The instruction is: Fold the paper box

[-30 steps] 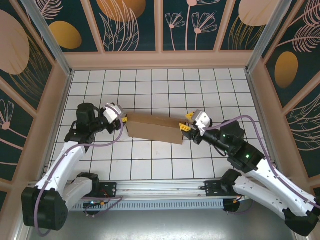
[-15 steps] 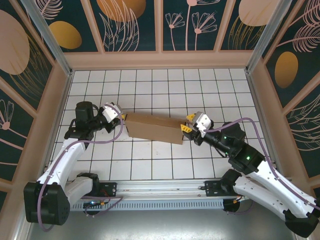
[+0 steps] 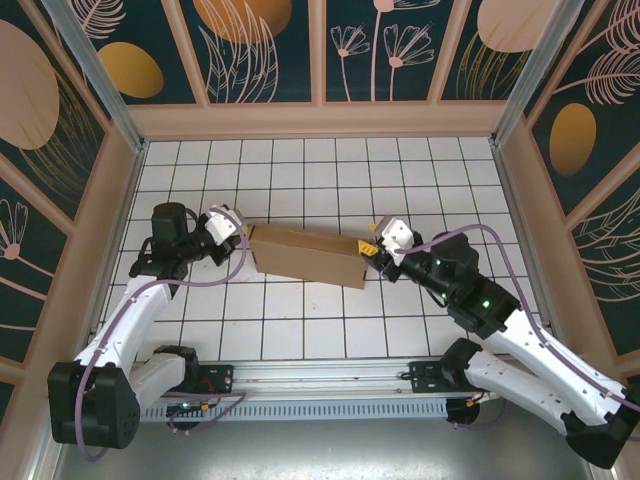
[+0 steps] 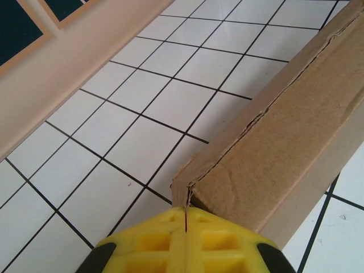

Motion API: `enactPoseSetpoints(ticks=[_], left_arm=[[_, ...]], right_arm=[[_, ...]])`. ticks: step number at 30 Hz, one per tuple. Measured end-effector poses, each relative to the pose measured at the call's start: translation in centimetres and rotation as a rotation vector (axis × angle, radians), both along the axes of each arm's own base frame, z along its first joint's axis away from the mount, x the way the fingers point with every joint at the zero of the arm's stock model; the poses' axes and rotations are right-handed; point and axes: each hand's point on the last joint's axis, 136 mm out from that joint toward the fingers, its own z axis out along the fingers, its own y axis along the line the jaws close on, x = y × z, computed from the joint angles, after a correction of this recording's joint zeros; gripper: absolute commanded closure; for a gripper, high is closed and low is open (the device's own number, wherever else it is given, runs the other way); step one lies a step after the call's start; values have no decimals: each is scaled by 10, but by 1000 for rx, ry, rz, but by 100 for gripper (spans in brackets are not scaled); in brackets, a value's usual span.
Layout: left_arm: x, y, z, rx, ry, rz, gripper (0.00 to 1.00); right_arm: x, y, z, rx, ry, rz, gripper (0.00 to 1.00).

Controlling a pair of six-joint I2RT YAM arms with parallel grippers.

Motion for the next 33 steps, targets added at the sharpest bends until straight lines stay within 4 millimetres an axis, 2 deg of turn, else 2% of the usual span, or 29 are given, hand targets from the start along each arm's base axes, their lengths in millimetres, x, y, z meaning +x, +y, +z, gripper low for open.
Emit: enactPoseSetpoints(ticks=[5,8,11,13,19,23,27,33], left_arm=[[2,2,0,7,-5,13,100],[2,3,1,8,-17,23,100],[0,5,1,2,-32,40,100],[-1,6,0,-5,-36,48,100],[1,4,-1,-14,-50,60,100],[2,3,0,-24,-47,66,100],[4,2,1,-39,-44,74,100],[5,2,1,-45,-40,77,100]], right_arm=[[30,-9,2,-53,-5,-27,61],[43,-5,-4,-123,30,22,58],[41,0,-16,-193,46,100,55],[38,-5,-24,-222,56,128,53],[22,-27,-44,-208,54,141,59],[16,-28,-70,-219,105,158,59],[17,-32,-94,-240,164,133,63],[31,-35,-102,-257,180,78,75]])
